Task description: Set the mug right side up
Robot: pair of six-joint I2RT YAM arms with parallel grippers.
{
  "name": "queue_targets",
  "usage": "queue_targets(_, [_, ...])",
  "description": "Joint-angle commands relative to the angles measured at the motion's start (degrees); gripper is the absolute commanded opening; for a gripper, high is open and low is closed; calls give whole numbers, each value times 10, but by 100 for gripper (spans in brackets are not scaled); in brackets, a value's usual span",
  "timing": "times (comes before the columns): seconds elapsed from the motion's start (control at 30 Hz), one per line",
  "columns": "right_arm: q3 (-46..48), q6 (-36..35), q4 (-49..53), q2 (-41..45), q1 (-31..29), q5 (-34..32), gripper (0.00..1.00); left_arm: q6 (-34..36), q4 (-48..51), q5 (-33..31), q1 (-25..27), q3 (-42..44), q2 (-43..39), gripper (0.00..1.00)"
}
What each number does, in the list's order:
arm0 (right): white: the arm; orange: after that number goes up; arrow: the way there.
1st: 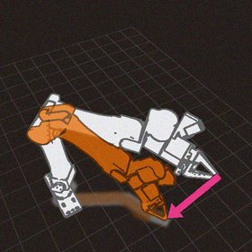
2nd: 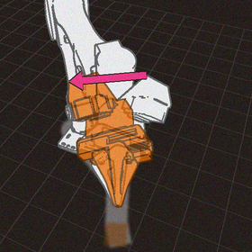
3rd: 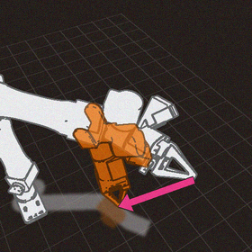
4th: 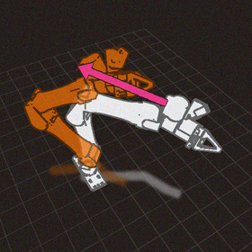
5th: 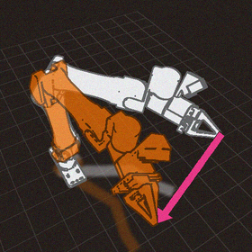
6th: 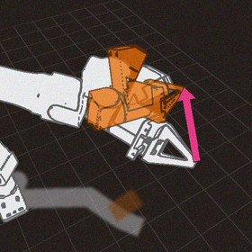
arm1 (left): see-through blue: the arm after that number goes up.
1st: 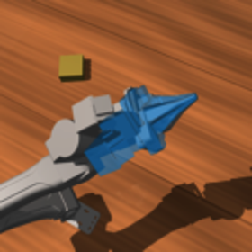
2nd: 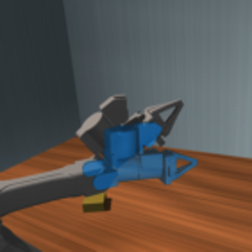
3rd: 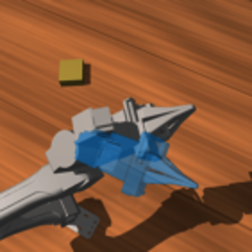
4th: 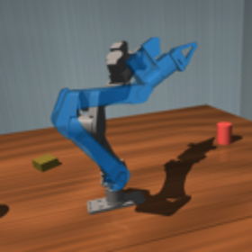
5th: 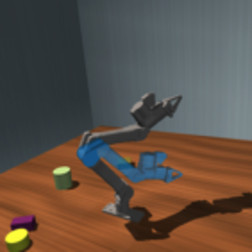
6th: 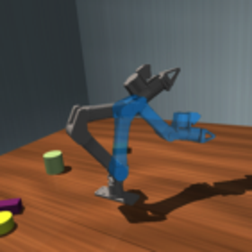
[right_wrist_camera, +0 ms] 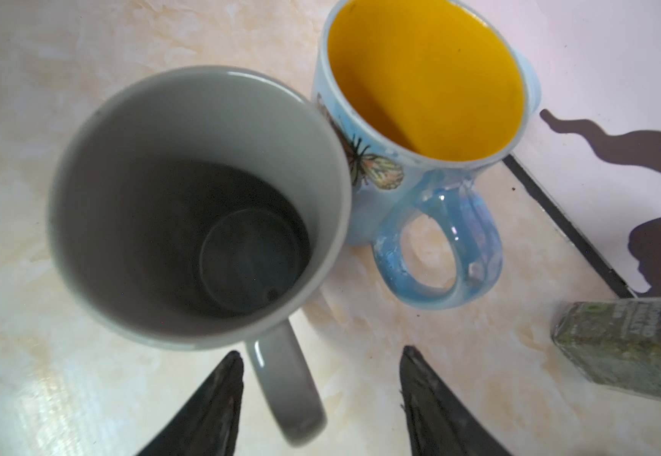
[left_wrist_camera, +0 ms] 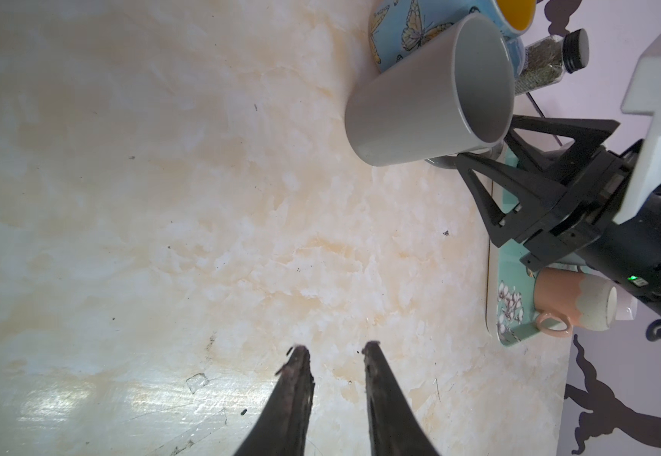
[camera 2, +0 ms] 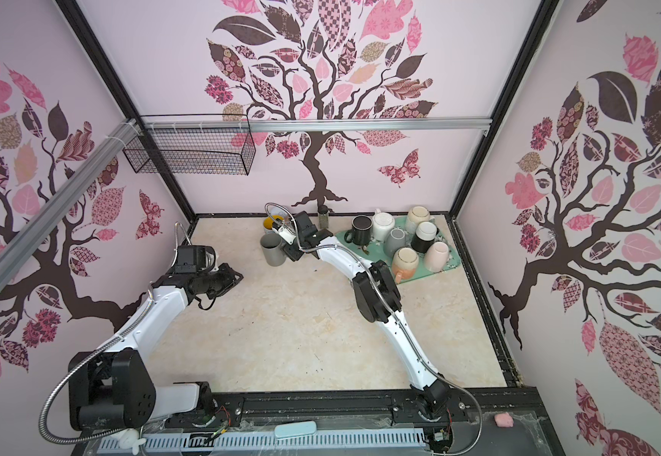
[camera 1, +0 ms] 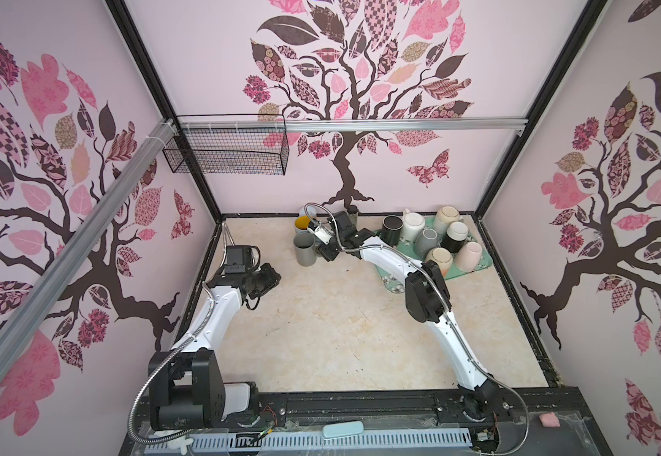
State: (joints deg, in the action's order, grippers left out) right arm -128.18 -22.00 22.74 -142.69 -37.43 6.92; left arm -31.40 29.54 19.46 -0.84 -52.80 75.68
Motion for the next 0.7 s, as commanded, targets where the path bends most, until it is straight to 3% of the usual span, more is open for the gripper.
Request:
queue_targets(0.0, [59,19,7,125,0,0,67,25,-23,31,18,-2,-18,26])
queue_targets(0.23, [247,58,-43,291,39,-21,70,14,-37,-13,131,-30,-9,27])
queue_targets(0.33, [302,104,-41,343,70,-61,72,10,-33,-34,181,-60,10,27])
queue_targets(0.47, [338,204,19,379,136,-143,75,9,-32,-65,244,-93,32,27])
queue_targets(0.53, [361,273,59,392,184,-157,75,4,-35,-73,272,-104,45,27])
queue_targets(0.67, [471,343,55,443,236,-186,75,-1,-45,-81,317,-122,75,27])
